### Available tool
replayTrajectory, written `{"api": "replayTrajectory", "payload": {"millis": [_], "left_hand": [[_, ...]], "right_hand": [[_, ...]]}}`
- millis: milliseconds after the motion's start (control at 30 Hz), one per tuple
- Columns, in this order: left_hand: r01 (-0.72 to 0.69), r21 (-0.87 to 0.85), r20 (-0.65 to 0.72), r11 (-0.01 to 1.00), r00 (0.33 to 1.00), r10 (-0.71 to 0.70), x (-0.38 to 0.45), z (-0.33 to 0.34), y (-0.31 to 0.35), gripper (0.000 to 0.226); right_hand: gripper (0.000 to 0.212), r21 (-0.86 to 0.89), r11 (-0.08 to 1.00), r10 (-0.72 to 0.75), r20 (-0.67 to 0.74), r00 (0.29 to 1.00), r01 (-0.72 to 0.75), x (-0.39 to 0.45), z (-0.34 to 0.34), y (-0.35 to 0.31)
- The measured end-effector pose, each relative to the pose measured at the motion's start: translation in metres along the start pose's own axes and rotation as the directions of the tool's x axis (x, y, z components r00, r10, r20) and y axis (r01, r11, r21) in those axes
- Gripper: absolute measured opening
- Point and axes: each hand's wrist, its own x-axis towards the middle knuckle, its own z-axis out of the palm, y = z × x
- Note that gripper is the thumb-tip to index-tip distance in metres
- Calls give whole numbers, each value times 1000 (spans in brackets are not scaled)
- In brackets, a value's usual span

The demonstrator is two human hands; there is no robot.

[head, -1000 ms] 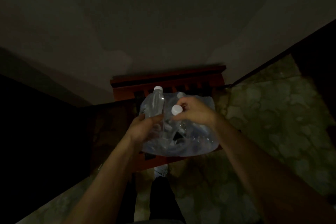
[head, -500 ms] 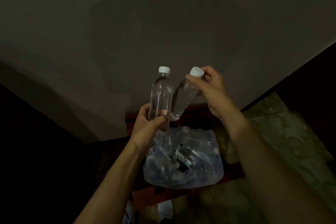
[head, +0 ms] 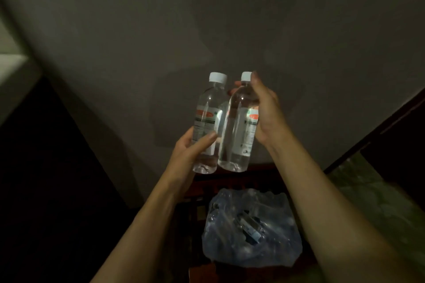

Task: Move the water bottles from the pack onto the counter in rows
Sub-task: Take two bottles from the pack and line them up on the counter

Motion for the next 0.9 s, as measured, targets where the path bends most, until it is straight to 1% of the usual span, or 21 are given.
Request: {"api": "replayTrajectory", "payload": {"millis": [133,200,267,333,400,500,567,633,700,800,833,900], "left_hand": [[-70,21,-57,997,996,71,-26,-2,21,39],[-120,70,-117,990,985,127,-43,-3,30,36],[-198,173,-164,965,960,226,-62,-4,44,41],[-229,315,-183,921,938,296,-80,-6,57,54],[-217,393,-214,893,923,319,-98,-7,72,58],[-201,470,-230,859,912,339,-121,-15,97,55],[-208,507,-249,837,894,372,-130,-22,114,52],[-209,522,-286,827,870,401,-138,-32,131,46],[-201,539,-299,818,862,409,-147,-45,148,40],[-196,547,-268,814,880,392,-164,-66,178,33],[-209,542,-245,814,887,392,-170,-73,188,32],[-243,531,-215,812,888,407,-182,-91,207,37]], "right_hand": [[43,196,971,103,170,980,-136,-11,16,-10],[45,243,951,130,247,960,-191,-19,26,-14],[45,245,944,135,322,937,-221,-29,39,-17],[44,224,946,136,383,914,-234,-41,52,-21],[42,176,965,112,401,909,-196,-54,67,-26],[41,140,981,66,415,908,-135,-73,93,-39],[40,140,986,20,426,905,-88,-86,112,-48],[37,133,991,-47,424,904,-10,-98,132,-60],[31,130,989,-115,417,901,66,-110,151,-71],[15,127,983,-174,417,892,132,-127,184,-81],[13,113,981,-190,415,890,156,-132,196,-82],[15,83,972,-236,403,884,221,-144,225,-81]]}}
